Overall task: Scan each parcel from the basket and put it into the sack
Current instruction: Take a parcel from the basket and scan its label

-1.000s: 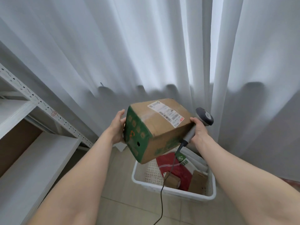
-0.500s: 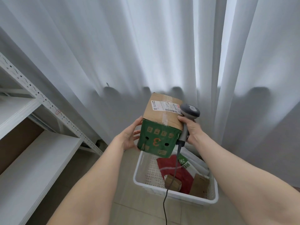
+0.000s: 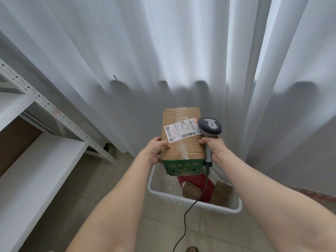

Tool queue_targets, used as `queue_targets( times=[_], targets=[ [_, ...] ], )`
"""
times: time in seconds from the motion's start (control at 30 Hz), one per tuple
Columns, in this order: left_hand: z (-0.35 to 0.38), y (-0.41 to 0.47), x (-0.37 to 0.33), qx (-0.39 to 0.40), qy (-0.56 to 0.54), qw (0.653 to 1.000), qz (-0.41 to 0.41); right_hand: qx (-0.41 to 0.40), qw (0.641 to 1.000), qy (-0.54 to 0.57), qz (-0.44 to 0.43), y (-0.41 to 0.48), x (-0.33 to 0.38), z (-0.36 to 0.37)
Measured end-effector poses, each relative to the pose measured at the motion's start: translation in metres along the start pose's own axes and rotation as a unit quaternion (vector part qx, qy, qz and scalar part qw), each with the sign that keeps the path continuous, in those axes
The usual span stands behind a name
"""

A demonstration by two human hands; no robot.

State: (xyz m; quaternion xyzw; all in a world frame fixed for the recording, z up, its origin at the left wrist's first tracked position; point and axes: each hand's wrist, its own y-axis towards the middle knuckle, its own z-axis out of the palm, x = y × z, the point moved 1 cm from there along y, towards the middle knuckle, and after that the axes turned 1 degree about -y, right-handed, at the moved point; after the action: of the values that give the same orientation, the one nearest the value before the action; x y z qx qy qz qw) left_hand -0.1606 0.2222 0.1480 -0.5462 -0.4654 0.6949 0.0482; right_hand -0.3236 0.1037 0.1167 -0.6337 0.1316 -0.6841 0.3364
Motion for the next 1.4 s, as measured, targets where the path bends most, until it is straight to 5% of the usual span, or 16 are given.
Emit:
queue_targets(
  times=[0.37, 0.67, 1.0, 1.1, 1.23, 1.4],
  targets=[
    [0.007, 0.104, 0.076, 0.005, -0.004, 0.999, -0.04, -0.038, 0.976, -0.212, 0.038, 0.089, -0.058, -0.004],
    [0.045, 0.23, 0.184, -0.03, -0.038, 0.995, -0.092, -0.014, 0.978, -0.141, 0.152, 0.217, -0.155, -0.025],
    [0.073, 0.342, 0.319, -0.002, -0.097, 0.975, -0.2, 0.019, 0.954, -0.245, 0.168, 0.333, -0.284, -0.031],
    [0.077, 0.375, 0.335, -0.053, -0.094, 0.977, -0.185, 0.017, 0.951, -0.247, 0.185, 0.344, -0.32, -0.039],
    [0.049, 0.42, 0.335, -0.203, 0.063, 0.971, -0.112, 0.005, 0.956, -0.209, 0.205, 0.352, -0.349, -0.051],
    [0.021, 0.454, 0.331, -0.21, 0.293, 0.924, -0.123, -0.042, 0.951, -0.223, 0.207, 0.362, -0.37, -0.072]
  ],
)
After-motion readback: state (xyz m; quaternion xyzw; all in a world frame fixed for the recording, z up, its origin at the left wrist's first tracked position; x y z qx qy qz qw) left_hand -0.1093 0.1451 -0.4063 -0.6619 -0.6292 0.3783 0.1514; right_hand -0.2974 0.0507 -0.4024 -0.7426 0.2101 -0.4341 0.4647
